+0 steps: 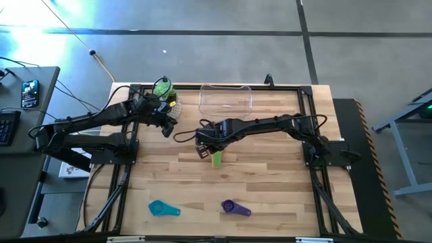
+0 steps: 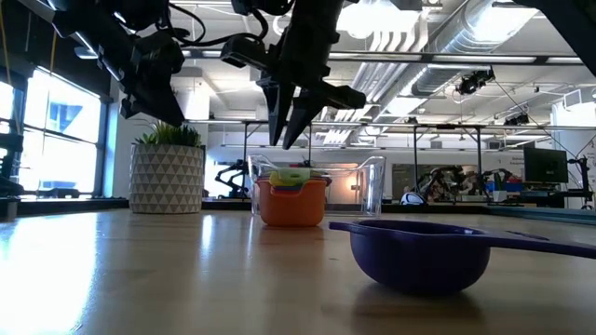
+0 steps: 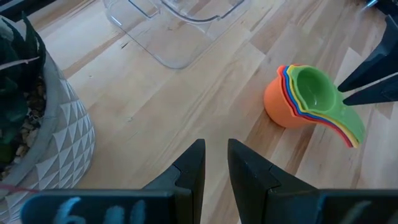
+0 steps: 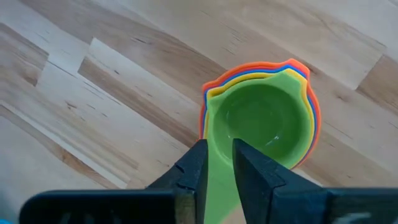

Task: Nest measuring cups in basket
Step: Stack the green measuring cup on top of the yellow measuring cup

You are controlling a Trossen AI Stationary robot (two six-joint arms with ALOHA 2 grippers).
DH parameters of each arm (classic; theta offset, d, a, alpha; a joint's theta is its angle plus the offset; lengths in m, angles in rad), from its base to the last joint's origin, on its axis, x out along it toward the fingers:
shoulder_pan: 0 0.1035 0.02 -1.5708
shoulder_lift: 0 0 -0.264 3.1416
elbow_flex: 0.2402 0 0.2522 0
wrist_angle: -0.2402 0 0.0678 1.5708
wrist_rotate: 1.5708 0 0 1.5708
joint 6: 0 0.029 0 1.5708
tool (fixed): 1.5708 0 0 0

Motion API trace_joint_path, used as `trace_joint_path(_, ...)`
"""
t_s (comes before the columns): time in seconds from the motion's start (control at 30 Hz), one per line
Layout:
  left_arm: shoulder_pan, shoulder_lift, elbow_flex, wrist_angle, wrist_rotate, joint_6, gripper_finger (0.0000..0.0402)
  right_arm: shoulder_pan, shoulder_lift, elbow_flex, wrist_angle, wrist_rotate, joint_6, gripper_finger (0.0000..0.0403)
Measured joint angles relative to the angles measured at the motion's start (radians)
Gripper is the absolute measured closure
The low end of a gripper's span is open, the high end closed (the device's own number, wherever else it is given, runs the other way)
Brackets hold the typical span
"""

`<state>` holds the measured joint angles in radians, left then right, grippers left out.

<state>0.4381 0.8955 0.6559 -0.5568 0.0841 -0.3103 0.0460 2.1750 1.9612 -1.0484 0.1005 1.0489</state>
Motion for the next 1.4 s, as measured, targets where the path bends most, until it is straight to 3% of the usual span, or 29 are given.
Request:
trace_joint_path(0.13, 0.000, 0.000, 0.000, 0.000, -0.001, 0.000, 0.0342, 0.000, 0.000, 0.001, -0.009, -0.001, 0.015, 0.0341)
trace_joint_path(0.47, 0.000, 0.000, 0.000, 0.000, -0.001, 0.000, 0.0342, 0.051, -0.002, 0.047, -0.268, -0.021, 0.151, 0.0363)
trace_joint_path(1.03, 0.000, 0.000, 0.000, -0.001, -0.002, 0.033, 0.0342, 0.106, -0.002, -0.163, -0.036, -0.052, 0.298, 0.0363)
trace_joint_path(1.4, 0.000, 0.000, 0.000, -0.004, -0.002, 0.034, 0.0342, 0.103, -0.002, -0.173, 0.019, -0.095, 0.284, 0.0363)
